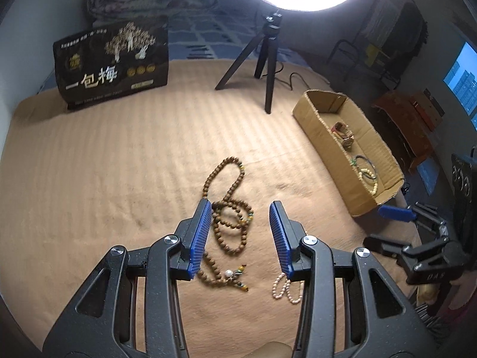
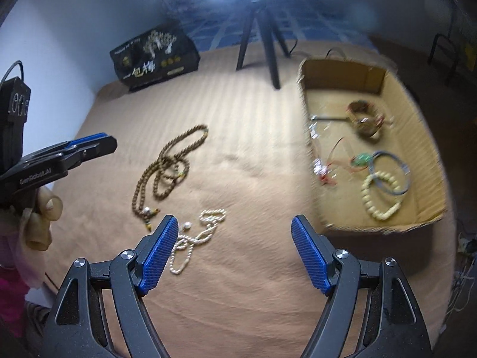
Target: Organize jewelry
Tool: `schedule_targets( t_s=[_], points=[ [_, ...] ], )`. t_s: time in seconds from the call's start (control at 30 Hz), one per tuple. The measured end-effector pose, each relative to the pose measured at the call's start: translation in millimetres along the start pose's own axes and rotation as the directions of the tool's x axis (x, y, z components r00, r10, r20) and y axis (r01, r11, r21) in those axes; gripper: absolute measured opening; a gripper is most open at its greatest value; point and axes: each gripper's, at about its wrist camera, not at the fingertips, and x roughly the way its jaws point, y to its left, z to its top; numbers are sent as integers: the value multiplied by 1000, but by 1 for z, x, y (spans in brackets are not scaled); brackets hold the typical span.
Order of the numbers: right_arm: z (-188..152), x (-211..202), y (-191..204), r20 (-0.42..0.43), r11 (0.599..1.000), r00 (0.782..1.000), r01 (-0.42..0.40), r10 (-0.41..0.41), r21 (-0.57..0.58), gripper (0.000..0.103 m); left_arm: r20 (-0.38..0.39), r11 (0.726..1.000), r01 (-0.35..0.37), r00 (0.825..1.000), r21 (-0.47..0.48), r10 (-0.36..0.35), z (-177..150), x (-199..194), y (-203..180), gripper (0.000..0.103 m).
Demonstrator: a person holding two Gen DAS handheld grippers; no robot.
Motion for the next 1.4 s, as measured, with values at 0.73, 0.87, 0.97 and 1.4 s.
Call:
schedule_targets(
  t_s=[0.73, 0.87, 0.97, 1.4],
  points=[
    [-11, 73, 7, -178, 987, 982, -33, 61, 158, 39, -114, 995, 34, 993, -96, -44, -3, 58, 22, 59],
    [-9, 76, 8, -182, 988, 982, -27, 55, 154, 39, -135, 996, -5, 991, -83, -6, 2, 74, 22, 60],
    [-7, 77, 11, -184, 990, 982, -18, 43, 136, 39, -165, 997, -35, 986, -69, 23, 1, 87, 25, 59],
    [-2, 82, 17, -195, 991, 980, -11, 37, 132, 39, -222, 994, -110, 969, -3, 107, -5, 117, 22, 59]
  ],
)
